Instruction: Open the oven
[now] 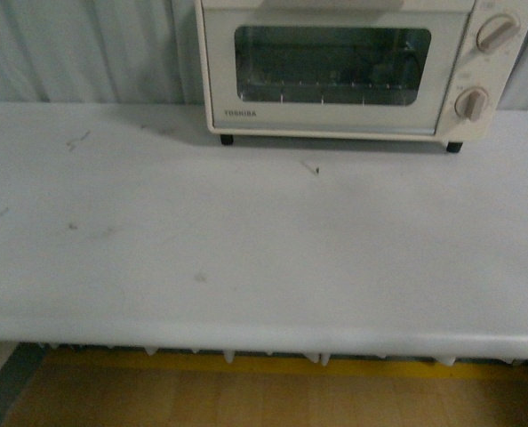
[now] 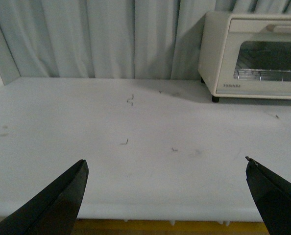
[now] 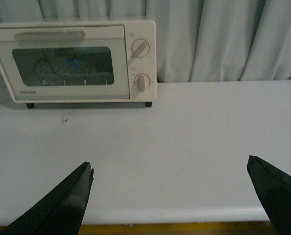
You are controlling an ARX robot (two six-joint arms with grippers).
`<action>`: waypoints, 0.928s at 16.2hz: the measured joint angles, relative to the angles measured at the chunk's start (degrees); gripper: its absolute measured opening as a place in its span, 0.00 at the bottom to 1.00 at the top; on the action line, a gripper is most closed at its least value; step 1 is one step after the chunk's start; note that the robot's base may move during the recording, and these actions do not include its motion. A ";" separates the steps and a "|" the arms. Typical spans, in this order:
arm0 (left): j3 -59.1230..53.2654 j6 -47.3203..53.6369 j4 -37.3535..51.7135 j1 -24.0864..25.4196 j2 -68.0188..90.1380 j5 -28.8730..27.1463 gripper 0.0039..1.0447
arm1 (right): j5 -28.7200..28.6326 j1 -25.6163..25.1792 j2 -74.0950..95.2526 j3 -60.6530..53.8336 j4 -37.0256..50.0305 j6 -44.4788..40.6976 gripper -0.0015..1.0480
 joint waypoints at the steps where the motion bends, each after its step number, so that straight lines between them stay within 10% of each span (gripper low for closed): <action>1: 0.00 0.00 0.04 0.00 0.00 0.00 0.94 | 0.02 0.00 0.00 0.00 0.02 0.07 0.94; 15: 0.02 0.07 0.02 0.00 0.00 0.02 0.94 | 0.00 0.00 0.00 0.00 -0.04 0.02 0.94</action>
